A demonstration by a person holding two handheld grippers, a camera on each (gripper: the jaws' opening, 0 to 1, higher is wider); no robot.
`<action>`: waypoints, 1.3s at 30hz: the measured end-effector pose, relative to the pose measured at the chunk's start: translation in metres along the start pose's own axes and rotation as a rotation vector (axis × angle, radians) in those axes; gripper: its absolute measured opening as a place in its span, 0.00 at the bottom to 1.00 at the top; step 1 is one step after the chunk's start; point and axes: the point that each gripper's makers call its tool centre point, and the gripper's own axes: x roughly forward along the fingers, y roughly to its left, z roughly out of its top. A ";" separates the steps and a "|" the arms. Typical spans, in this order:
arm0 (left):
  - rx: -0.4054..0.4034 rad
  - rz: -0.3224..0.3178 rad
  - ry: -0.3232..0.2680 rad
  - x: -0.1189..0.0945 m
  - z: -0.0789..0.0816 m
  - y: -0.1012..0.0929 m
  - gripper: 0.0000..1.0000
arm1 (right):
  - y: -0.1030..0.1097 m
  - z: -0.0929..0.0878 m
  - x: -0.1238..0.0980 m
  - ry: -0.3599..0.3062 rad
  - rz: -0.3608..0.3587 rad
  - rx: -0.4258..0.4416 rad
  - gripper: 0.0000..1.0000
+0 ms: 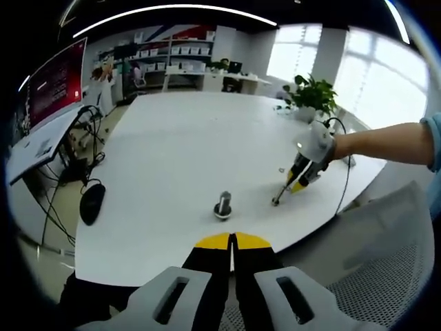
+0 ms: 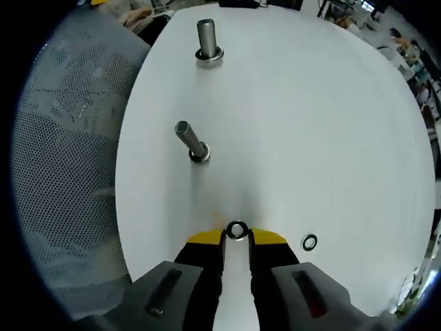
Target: Place the washer onto the threaded stud by aligning its center hole with the stud, sliding it down to the base, and recovering from edge contact or off-axis alignment until the washer reaches the visible bottom stop.
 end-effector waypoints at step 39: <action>0.023 -0.023 0.070 0.003 -0.012 -0.006 0.00 | 0.026 0.073 -0.057 -0.144 0.039 -0.095 0.13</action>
